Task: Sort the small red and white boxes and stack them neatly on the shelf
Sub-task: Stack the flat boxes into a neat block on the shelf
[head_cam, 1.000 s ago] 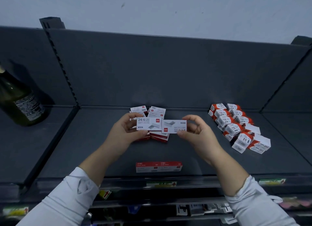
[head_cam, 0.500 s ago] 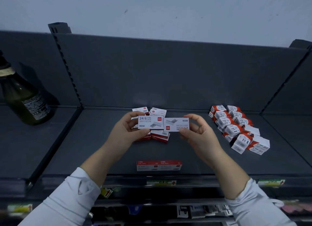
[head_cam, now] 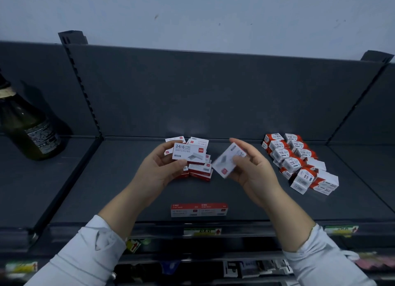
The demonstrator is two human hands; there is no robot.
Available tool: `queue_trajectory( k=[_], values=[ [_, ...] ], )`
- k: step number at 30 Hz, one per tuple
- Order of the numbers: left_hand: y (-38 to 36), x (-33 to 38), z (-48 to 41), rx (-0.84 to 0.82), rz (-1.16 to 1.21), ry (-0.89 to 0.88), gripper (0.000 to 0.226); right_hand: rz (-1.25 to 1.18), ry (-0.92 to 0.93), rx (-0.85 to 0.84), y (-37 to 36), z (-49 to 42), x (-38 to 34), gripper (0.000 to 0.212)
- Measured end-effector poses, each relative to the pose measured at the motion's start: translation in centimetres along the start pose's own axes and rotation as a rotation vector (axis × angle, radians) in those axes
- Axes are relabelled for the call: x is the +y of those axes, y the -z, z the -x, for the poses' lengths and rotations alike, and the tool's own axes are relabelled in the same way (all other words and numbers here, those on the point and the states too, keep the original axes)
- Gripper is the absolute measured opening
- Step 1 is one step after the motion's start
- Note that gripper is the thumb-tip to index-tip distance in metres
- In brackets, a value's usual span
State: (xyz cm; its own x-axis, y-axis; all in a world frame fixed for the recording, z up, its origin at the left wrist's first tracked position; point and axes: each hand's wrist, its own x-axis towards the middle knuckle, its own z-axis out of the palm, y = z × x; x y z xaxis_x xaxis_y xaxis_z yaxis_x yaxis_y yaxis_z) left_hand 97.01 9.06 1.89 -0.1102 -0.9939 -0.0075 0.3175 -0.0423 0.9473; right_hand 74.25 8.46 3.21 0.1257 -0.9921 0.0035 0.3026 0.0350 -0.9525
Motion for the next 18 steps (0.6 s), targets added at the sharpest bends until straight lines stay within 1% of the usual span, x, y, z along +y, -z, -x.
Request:
queue_trajectory(
  k=[3, 5, 7, 12, 15, 18],
  values=[
    [0.0, 0.1, 0.2, -0.002, -0.005, 0.006, 0.05, 0.22, -0.008, -0.063, 0.1, -0.1, -0.9, 0.047],
    [0.0, 0.3, 0.3, -0.004, -0.005, 0.01, 0.05, 0.295, -0.019, -0.124, 0.3, -0.2, -1.2, 0.05],
    [-0.1, 0.5, 0.3, -0.011, 0.001, 0.016, 0.051, 0.341, -0.023, -0.136, 0.3, -0.3, -1.4, 0.045],
    [-0.5, 0.5, 0.5, -0.063, -0.003, 0.04, 0.054, 0.416, 0.008, -0.089, -0.1, -0.6, -1.7, 0.019],
    [-0.5, 0.5, 0.6, -0.069, -0.005, 0.039, 0.052, 0.395, 0.01, -0.08, -0.2, -0.6, -1.6, 0.017],
    [-0.4, 0.5, 0.6, -0.054, -0.027, 0.042, 0.044, 0.381, 0.032, -0.084, -0.3, -0.5, -1.3, 0.024]
  ],
)
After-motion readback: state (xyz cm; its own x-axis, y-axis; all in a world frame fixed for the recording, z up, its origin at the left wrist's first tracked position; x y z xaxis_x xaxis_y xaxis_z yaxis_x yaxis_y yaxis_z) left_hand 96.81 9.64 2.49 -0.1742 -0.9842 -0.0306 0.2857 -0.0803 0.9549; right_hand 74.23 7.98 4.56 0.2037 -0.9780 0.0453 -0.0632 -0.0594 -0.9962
